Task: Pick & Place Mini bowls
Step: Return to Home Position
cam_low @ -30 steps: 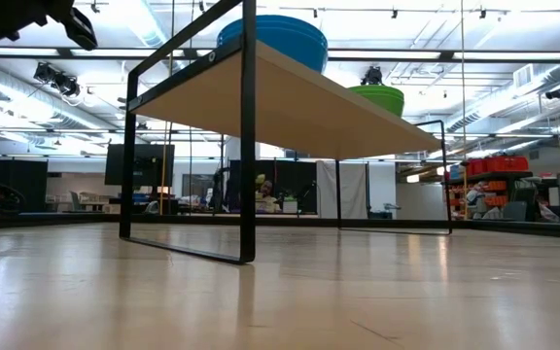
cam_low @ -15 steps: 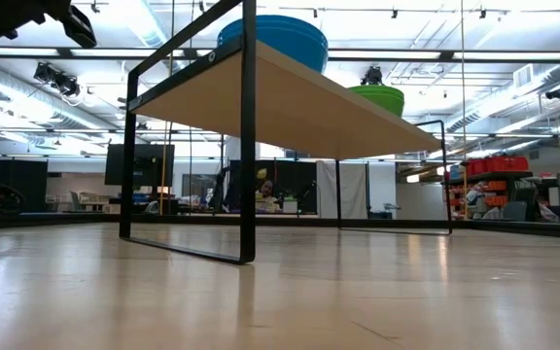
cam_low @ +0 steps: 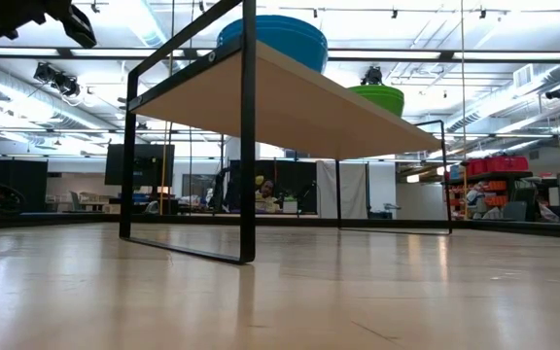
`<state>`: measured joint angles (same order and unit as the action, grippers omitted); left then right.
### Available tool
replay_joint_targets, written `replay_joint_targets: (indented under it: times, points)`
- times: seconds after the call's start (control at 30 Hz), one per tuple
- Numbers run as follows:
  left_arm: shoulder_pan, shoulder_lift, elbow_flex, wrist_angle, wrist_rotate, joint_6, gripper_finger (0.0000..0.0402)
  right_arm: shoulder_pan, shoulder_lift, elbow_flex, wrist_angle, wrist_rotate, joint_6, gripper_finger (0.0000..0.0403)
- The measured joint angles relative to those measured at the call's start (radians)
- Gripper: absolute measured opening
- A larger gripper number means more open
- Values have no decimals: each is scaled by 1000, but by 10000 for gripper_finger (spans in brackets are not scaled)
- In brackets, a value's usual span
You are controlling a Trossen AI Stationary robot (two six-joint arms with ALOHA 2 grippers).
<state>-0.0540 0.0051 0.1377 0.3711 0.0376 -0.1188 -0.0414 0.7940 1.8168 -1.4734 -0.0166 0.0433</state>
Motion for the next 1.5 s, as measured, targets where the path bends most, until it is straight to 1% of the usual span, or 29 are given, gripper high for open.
replay_joint_targets:
  times: [0.1, 0.2, 0.43, 0.63, 0.87, 1.3, 1.5]
  points:
    - [0, -1, -36, 61, 0, -19, 0, 0, 0, 0, 0, 0, 0, 23]
    - [0, 2, -46, 72, 0, -49, 0, 0, 0, 0, 0, 0, 0, 23]
    - [0, 3, -48, 69, -8, -26, 0, 0, 0, 0, 0, 0, 0, 23]
    - [0, 5, -84, 88, -16, -49, 0, 0, 0, 0, 0, 0, 0, 23]
    - [0, 8, -108, 87, -15, -27, 0, 0, 0, 0, 0, 0, 0, 23]
    - [0, 5, -108, 85, -17, 0, 0, 0, 0, 0, 0, 0, 0, 23]
    - [0, 7, -129, 115, -19, -5, 0, 0, 0, 0, 0, 0, 0, 23]
